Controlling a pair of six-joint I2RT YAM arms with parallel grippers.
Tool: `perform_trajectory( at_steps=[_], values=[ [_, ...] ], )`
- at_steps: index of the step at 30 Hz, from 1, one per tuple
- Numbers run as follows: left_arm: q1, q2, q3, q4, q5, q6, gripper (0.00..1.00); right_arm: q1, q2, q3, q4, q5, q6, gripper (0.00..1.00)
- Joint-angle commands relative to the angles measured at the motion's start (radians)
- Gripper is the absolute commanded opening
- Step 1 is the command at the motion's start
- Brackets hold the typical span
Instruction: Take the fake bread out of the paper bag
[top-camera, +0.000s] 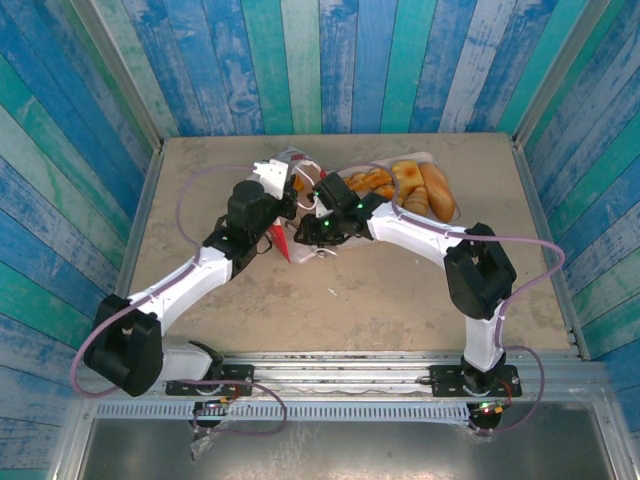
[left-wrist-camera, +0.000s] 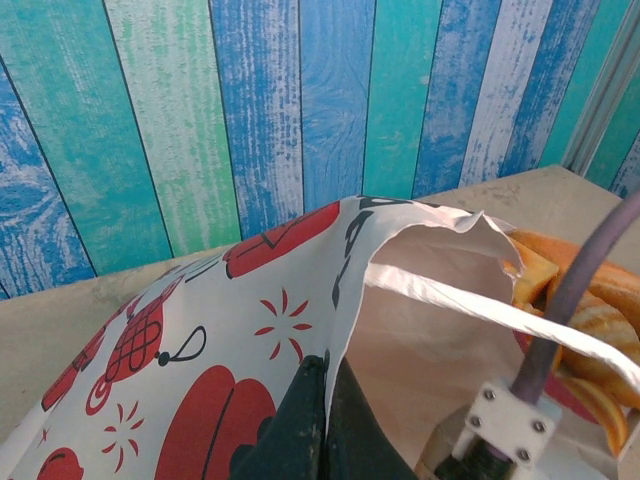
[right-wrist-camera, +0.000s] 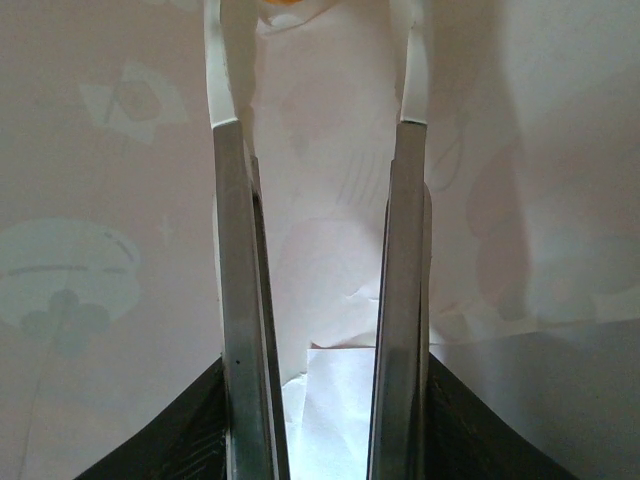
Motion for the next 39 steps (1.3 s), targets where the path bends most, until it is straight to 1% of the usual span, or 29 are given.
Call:
perform_trajectory(
  at_steps=[1, 7, 12, 17, 21, 26, 30, 39],
  values=[
    [-0.002, 0.037, 0.040, -0.005, -0.019, -0.033, 0.00, 0.017, -0.029, 0.000, 0.004, 0.000, -0.019, 0.45],
    [-0.002, 0.026, 0.024, 0.009, 0.030, -0.023, 0.00, 0.032, 0.000, 0.025, -0.002, -0.025, -0.024, 0.45],
    [-0.002, -0.022, -0.024, 0.042, 0.046, -0.011, 0.00, 0.010, 0.050, 0.050, 0.010, -0.061, 0.033, 0.45],
    [-0.003, -0.043, -0.048, 0.048, 0.070, 0.003, 0.00, -0.011, 0.083, 0.050, 0.091, -0.120, 0.095, 0.46],
    [-0.002, -0.043, -0.047, 0.032, 0.092, 0.005, 0.00, -0.013, 0.120, 0.082, 0.129, -0.140, 0.127, 0.47],
    [-0.003, -0.043, -0.046, 0.019, 0.107, 0.006, 0.00, -0.028, 0.145, 0.064, 0.260, -0.197, 0.186, 0.47],
    [-0.002, -0.040, -0.041, 0.020, 0.115, 0.004, 0.00, -0.030, 0.165, 0.070, 0.330, -0.242, 0.202, 0.47],
    [-0.002, -0.006, -0.019, 0.015, 0.182, -0.004, 0.00, -0.032, 0.213, 0.084, 0.400, -0.269, 0.217, 0.49]
  ],
)
